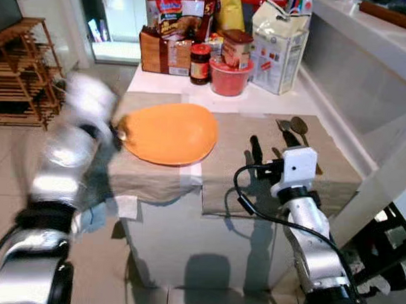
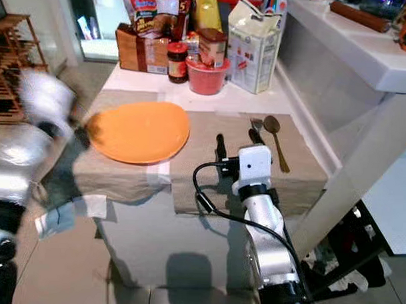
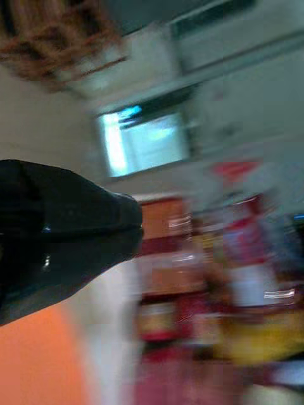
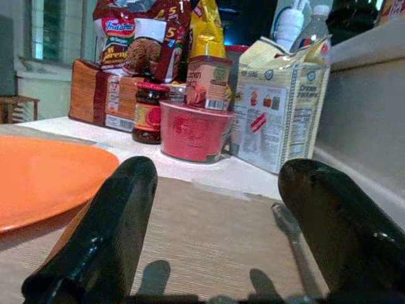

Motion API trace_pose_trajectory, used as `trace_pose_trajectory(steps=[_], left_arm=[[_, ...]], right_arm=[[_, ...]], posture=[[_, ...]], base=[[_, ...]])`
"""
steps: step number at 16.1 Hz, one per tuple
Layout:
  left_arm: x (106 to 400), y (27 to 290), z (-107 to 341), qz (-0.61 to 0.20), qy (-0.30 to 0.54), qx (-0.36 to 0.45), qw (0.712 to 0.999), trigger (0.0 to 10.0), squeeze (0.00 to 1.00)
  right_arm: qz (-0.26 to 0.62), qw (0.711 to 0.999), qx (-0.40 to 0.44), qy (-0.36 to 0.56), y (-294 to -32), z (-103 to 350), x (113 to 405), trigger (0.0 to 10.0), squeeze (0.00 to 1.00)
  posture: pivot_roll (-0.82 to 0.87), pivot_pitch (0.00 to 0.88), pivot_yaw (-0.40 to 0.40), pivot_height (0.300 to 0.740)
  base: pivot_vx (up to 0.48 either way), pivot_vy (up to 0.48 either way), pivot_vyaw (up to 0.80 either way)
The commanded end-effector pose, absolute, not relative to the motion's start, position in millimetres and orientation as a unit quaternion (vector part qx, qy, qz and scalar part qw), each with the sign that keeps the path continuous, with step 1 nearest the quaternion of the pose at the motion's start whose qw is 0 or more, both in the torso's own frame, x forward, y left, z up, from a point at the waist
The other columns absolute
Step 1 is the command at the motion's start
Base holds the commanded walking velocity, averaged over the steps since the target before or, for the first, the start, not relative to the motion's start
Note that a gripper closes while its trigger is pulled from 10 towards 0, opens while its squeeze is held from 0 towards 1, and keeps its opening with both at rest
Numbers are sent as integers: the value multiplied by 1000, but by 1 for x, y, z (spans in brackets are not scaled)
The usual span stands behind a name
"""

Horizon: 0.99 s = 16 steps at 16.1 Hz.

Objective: Setting the table

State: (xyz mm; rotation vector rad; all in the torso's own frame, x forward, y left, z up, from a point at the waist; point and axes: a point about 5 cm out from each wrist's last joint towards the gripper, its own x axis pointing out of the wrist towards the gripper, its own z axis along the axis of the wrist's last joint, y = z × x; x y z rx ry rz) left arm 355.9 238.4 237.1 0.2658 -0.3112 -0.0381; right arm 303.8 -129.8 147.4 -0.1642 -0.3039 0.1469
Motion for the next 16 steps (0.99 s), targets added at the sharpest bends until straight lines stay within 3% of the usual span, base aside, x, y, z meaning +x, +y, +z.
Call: trace_pose_trajectory(steps=[1, 7, 14, 16], left_arm=[[345, 235, 228, -23, -137, 113, 984, 10000, 0], [275, 194, 186, -3, -87, 14, 996, 10000, 0], [260, 186, 198, 1, -91, 61, 994, 10000, 0], [260, 178, 205, -19, -105, 84, 991, 10000, 0]], right_arm=[[66, 982, -84, -159, -133, 151, 302, 10000, 0], [66, 981, -83, -162, -133, 154, 300, 10000, 0], [61, 981, -84, -163, -133, 154, 293, 10000, 0], [60, 980, -85, -168, -132, 155, 292, 10000, 0]], posture=[[2, 0, 8, 736], [31, 0, -1, 736], [27, 0, 1, 736], [26, 0, 3, 736]], base=[[0, 0, 0], [0, 0, 0], [0, 0, 0], [341, 131, 0]])
